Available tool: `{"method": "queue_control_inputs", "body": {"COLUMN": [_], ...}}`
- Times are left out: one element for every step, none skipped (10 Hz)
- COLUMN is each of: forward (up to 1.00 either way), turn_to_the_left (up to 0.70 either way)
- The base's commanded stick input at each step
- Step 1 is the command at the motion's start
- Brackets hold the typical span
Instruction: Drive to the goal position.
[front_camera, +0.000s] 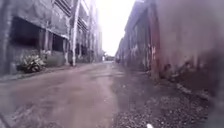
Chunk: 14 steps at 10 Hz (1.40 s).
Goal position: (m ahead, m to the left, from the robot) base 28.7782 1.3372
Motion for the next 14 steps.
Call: {"method": "queue_control_inputs", "body": {"forward": [0.7, 0.7, 0.7, 0.7, 0.7, 0.7, 0.7, 0.7, 0.7, 0.7, 0.7, 0.7, 0.7, 0.7], "turn_to_the_left": [0.0, 0.0, 0.0, 0.0, 0.0, 0.0, 0.0, 0.0, 0.0, 0.0, 0.0, 0.0, 0.0, 0.0]}}
